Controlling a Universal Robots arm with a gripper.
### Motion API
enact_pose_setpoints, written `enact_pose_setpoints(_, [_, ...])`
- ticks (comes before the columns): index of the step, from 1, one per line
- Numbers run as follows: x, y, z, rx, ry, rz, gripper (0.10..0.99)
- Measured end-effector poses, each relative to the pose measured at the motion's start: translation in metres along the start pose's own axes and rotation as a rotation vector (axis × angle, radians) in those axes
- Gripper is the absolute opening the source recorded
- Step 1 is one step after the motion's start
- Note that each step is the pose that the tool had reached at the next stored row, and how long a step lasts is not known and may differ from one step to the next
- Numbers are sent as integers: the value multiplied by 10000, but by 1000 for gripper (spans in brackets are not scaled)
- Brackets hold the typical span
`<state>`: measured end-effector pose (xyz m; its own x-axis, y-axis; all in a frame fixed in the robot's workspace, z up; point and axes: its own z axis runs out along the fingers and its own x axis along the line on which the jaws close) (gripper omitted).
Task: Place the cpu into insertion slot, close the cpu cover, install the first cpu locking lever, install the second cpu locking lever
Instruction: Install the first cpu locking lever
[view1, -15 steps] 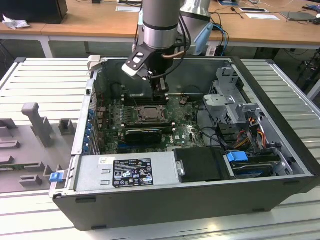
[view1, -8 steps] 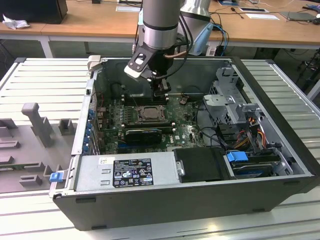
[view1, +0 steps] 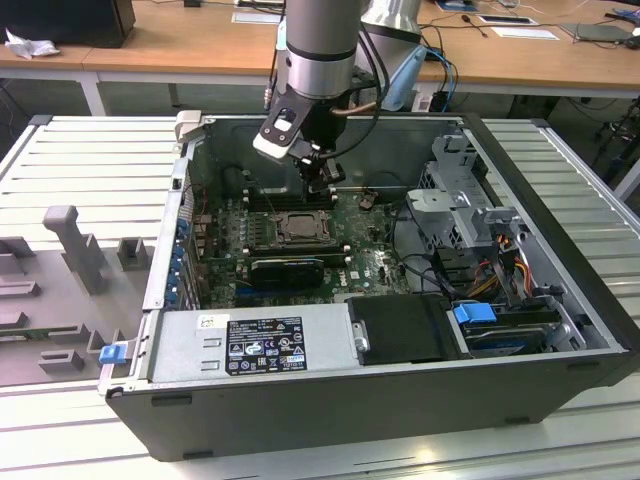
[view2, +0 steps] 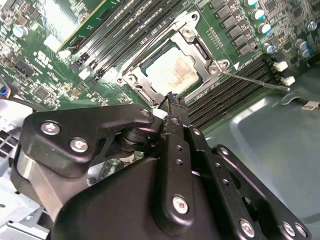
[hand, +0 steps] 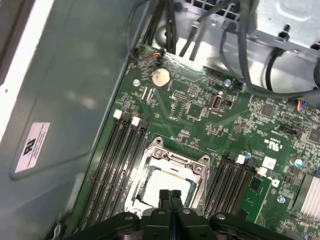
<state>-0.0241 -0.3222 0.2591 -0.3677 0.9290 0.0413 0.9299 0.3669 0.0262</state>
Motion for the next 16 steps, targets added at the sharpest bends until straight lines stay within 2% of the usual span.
enact_pose_setpoints(16, [0,0,0,64,41,-1539,106])
